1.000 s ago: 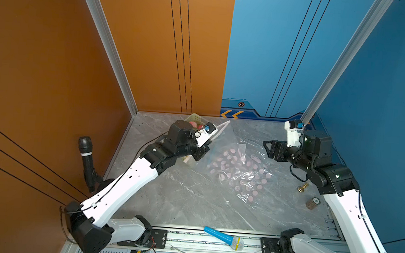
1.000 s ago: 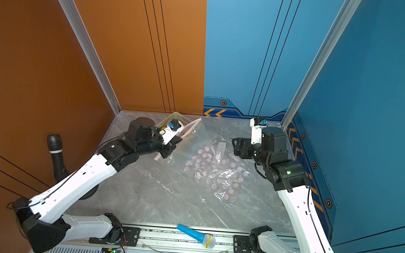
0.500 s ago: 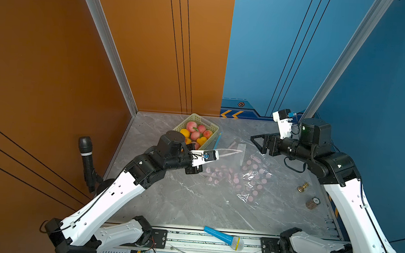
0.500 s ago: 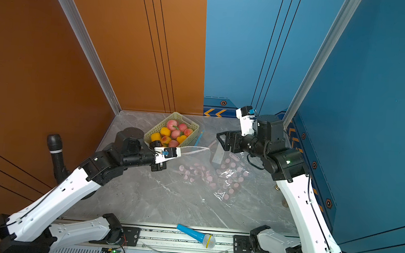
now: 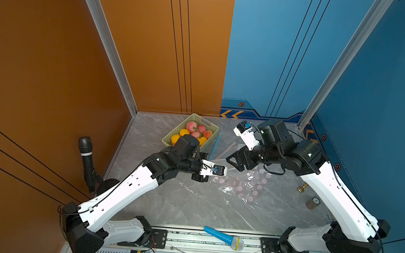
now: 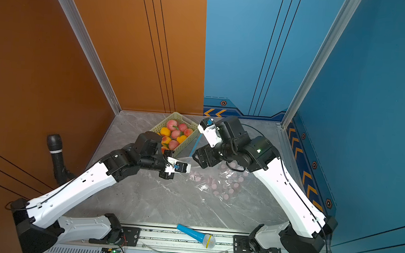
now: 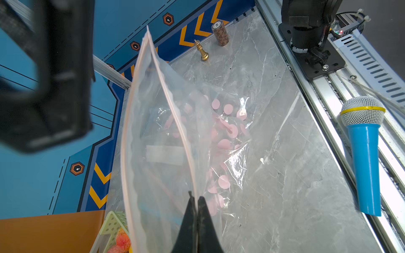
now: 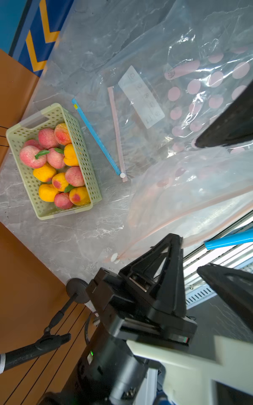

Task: Place the peach in a zip-top bag and seal the zipper
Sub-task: Open the zipper food storage bag.

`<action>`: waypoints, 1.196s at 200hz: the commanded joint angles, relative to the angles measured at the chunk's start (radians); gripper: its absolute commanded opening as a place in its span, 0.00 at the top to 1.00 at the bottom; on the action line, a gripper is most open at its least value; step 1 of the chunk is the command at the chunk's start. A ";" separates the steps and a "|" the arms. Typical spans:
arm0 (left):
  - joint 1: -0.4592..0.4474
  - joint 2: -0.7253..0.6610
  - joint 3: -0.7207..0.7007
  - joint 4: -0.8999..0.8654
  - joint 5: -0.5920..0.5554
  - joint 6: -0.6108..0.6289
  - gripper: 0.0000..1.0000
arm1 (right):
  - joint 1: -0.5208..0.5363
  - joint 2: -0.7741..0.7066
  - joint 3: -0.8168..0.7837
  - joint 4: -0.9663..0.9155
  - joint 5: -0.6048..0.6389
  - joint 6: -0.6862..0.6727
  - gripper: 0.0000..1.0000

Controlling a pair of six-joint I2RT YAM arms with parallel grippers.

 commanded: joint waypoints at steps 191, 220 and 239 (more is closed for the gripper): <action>-0.032 -0.142 -0.018 -0.049 -0.004 0.035 1.00 | 0.067 0.219 0.158 -0.167 0.772 -0.041 0.76; -0.031 -0.179 -0.037 -0.050 -0.045 0.035 1.00 | 0.068 0.192 0.143 -0.128 0.840 -0.023 0.88; -0.033 -0.194 -0.047 -0.043 -0.066 0.027 0.98 | 0.070 0.173 0.140 -0.104 0.874 -0.009 0.94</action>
